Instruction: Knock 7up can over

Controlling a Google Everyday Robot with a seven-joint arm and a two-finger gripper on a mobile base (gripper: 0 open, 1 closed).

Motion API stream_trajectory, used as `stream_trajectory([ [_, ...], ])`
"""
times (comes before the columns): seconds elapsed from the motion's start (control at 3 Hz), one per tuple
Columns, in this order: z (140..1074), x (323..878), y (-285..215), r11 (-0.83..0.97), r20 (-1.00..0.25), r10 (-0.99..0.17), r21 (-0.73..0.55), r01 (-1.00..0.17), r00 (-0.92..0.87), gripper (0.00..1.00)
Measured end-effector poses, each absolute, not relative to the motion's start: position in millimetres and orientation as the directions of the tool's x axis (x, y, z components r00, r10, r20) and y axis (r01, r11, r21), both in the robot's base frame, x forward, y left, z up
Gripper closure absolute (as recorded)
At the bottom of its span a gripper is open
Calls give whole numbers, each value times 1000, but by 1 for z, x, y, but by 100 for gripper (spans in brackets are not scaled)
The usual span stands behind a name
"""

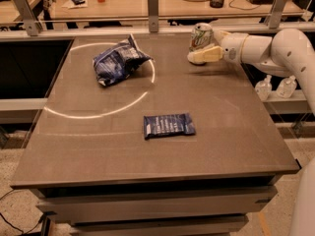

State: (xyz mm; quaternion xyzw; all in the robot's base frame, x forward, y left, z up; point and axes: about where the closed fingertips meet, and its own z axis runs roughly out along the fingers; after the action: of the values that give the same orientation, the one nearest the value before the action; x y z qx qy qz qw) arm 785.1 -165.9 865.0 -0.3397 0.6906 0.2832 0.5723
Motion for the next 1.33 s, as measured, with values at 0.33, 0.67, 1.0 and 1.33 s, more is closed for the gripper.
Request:
stream_trajectory([
  [0.33, 865, 787, -149, 568, -985, -138, 7, -823, -104, 18],
  [0.67, 866, 787, -139, 537, -987, -135, 5, -844, -91, 43],
  [1.0, 869, 783, -141, 527, -988, -128, 3, -850, -83, 64],
  [1.33, 885, 770, -145, 513, -981, -171, -9, -858, -91, 88],
])
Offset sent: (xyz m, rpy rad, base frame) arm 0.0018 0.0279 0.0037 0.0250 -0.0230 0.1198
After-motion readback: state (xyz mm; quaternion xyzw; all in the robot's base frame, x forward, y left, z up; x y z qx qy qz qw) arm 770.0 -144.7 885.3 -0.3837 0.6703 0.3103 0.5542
